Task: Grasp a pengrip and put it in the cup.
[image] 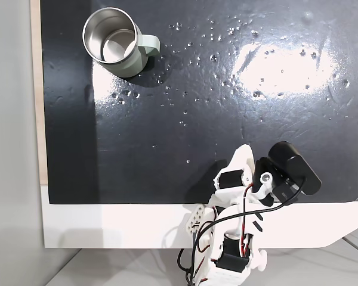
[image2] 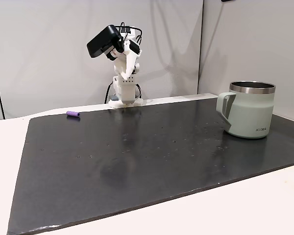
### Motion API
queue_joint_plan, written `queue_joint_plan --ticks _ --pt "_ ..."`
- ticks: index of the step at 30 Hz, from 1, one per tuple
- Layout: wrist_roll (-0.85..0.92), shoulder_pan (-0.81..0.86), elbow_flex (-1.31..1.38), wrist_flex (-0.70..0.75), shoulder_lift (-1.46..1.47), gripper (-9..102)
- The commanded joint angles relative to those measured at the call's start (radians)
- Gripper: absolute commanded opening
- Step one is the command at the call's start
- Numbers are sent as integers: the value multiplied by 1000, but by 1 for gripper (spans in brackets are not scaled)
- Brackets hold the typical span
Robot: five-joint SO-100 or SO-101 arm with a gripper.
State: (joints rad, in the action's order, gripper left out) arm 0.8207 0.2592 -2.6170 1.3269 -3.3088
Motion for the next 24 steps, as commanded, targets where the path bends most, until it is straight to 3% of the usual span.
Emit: queue_joint_plan --ticks 1,11,18,24 --pt "144 66 107 12 49 1" --pt "258 146 565 144 497 1" --pt "525 250 647 236 574 2" --pt "735 397 870 374 868 4"
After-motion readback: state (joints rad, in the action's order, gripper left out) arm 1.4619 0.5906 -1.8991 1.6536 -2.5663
